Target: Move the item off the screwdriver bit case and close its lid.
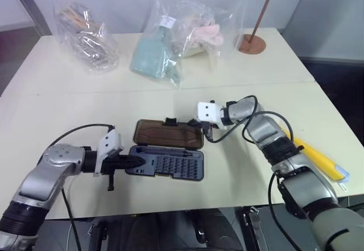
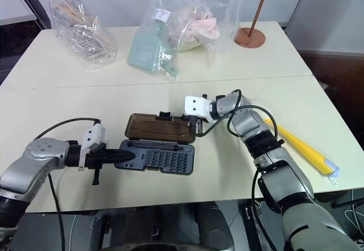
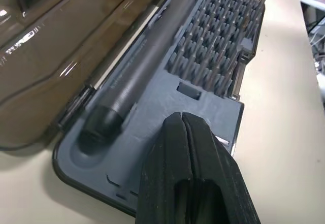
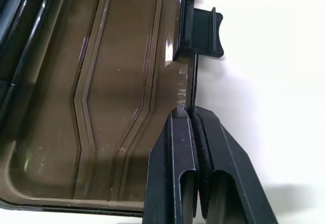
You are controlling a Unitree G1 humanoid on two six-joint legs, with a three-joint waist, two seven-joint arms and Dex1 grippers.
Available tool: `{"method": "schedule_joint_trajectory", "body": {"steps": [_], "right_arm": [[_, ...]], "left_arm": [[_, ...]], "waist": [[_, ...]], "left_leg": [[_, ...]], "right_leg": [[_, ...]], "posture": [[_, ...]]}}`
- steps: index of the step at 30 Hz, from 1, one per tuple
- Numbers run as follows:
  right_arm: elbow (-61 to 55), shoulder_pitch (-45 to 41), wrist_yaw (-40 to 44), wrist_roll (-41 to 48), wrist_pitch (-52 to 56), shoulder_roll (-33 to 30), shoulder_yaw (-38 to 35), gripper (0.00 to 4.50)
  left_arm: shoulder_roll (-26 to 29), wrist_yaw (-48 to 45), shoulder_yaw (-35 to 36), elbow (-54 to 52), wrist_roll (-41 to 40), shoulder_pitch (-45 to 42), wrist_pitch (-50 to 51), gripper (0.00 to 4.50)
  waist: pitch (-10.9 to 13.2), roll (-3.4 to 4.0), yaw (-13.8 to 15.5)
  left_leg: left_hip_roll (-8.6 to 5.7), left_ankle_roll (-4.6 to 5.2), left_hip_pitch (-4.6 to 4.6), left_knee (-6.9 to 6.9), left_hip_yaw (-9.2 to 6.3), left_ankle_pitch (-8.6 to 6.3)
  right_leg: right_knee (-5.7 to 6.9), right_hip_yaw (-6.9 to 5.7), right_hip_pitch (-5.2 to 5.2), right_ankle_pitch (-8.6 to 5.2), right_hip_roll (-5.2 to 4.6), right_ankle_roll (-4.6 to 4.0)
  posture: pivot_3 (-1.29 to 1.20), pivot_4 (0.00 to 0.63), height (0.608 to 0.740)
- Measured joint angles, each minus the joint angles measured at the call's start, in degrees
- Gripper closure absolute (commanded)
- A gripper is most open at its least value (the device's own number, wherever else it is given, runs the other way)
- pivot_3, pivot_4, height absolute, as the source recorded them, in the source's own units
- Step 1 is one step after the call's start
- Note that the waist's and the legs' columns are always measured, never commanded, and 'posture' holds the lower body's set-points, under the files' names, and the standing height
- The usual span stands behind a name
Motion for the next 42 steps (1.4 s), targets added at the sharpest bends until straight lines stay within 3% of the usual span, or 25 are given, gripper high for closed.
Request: {"method": "schedule_joint_trajectory", "body": {"steps": [11,18,24,26,29,35,42], "right_arm": [[-29.51,10.16,-4.92,-0.28,10.43,-5.74,-3.63,4.48],[-35.91,12.82,-6.55,-0.28,14.8,-6.55,-4.08,4.48],[-36.03,12.91,-6.8,-0.31,14.8,-7.24,-4.03,4.48],[-36.01,13.1,-6.93,-0.33,14.53,-7.63,-4.03,4.48],[-36.09,13.37,-7.0,-0.32,13.77,-7.73,-3.87,4.48],[-36.16,13.79,-7.22,-0.32,12.86,-8.14,-3.77,4.48],[-36.73,13.91,-7.5,-0.34,12.62,-8.27,-3.86,4.48]], "left_arm": [[-0.46,1.09,-0.56,0.22,0.02,0.64,-1.2,4.5],[-0.64,1.4,-0.12,-1.39,-1.49,0.58,1.47,4.5],[-0.51,0.47,3.99,-5.14,-13.27,-1.08,15.28,4.5],[-1.54,3.07,9.93,-3.73,-23.35,-7.8,23.19,4.5],[-3.27,9.16,17.56,1.8,-28.83,-17.48,26.96,4.5],[-6.42,19.19,15.19,17.97,-17.38,-23.72,20.43,4.5],[-9.4,15.4,2.26,32.1,1.08,-27.08,2.5,4.5]], "waist": [[-0.02,0.05,0.16],[-0.02,0.05,0.14],[0.04,-0.06,0.12],[0.1,-0.15,0.42],[0.07,-0.13,0.28],[0.08,-0.14,0.0],[0.08,-0.14,0.53]], "left_leg": [[-0.02,0.0,-0.02,0.0,0.0,0.0],[-0.02,0.0,-0.03,0.0,0.0,0.0],[-0.02,0.0,-0.14,0.02,-0.09,0.0],[-0.02,0.0,-0.18,0.08,-0.2,0.0],[-0.07,0.0,-0.12,0.1,-0.19,0.0],[-0.07,-0.01,-0.14,0.07,-0.21,0.0],[-0.09,-0.02,-0.17,0.07,-0.16,0.01]], "right_leg": [[-0.01,0.0,0.0,-0.01,-0.01,0.01],[-0.02,0.0,0.0,-0.01,-0.01,0.0],[-0.02,-0.04,-0.09,0.0,0.0,0.01],[-0.01,-0.14,-0.07,0.0,-0.01,0.03],[-0.02,-0.13,0.03,0.0,-0.03,0.04],[-0.01,-0.14,-0.04,0.01,0.0,0.03],[-0.03,-0.13,-0.03,0.02,-0.03,0.03]], "posture": [[0.0,0.15,0.737],[0.0,0.15,0.737],[0.0,0.15,0.737],[0.0,0.15,0.737],[0.0,0.15,0.737],[0.0,0.15,0.737],[0.0,0.15,0.737]]}}
